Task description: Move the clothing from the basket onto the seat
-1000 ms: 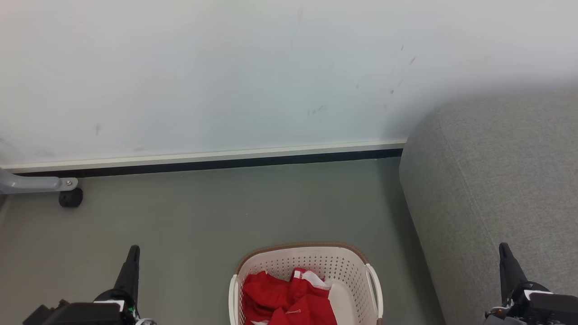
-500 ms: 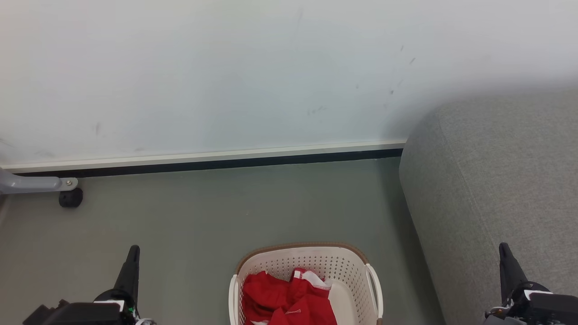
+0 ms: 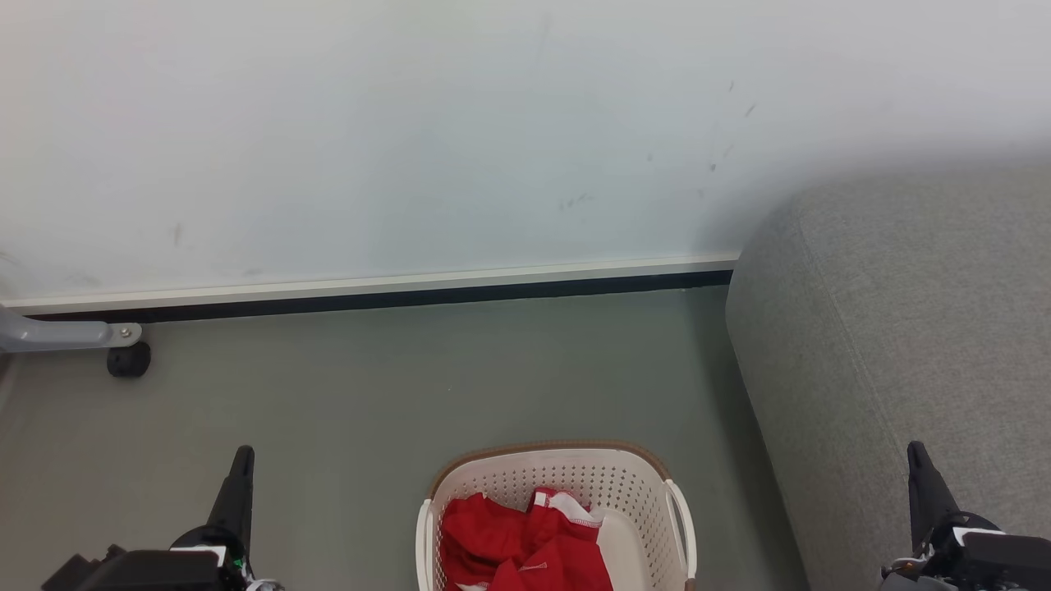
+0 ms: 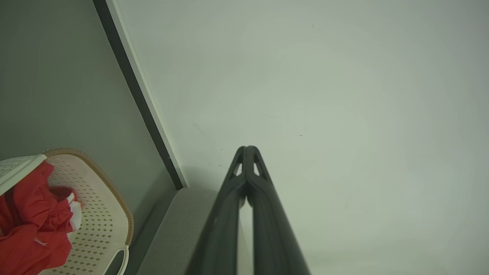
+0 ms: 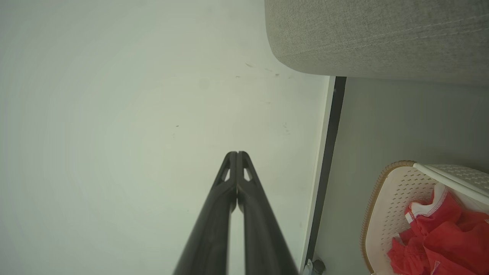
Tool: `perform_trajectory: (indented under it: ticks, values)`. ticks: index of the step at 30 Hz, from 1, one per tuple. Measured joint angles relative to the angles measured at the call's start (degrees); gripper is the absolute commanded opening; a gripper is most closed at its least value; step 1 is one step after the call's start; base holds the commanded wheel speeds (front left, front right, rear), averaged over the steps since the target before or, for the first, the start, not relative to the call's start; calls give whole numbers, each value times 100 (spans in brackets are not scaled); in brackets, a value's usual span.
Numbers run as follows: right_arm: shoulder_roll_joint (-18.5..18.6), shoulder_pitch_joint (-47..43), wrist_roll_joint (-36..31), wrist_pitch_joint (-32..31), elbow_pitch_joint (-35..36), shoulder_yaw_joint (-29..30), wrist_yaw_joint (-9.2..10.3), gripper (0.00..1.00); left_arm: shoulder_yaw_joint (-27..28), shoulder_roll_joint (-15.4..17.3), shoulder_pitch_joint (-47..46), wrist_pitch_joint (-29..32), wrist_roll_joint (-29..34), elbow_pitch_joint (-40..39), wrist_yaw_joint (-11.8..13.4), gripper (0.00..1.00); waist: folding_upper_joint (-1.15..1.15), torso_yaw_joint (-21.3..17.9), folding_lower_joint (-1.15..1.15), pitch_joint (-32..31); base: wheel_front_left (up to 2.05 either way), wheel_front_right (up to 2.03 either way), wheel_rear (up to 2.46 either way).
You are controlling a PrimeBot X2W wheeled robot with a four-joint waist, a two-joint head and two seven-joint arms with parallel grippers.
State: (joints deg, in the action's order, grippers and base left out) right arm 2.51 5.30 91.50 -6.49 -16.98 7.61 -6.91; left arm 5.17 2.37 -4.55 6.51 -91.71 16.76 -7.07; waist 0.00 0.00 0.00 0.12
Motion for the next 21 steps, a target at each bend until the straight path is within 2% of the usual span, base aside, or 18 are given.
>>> perform_trajectory:
  ticks: [13,14,15,16,21]
  values:
    - [0,0,0,-1,0,0,0,0,0,0,0,0,0,0,0,0,0,0,0,0,0,0,0]
    - [-2,-8,-1,0,-20,-3,1,100,-3,-4,9,0,0,16,2,100,0,0,0,0,0,0,0]
    - [-11,-26,-2,0,-66,-10,4,0,-10,-14,36,0,0,64,4,0,0,0,0,0,0,0,0]
    - [-27,-64,-2,0,-129,-15,10,100,-19,-30,79,0,0,129,8,100,0,0,0,0,0,0,0]
    - [-81,-234,-2,59,-248,-88,29,100,-77,-62,259,-57,2,247,9,100,0,0,0,-4,0,0,0]
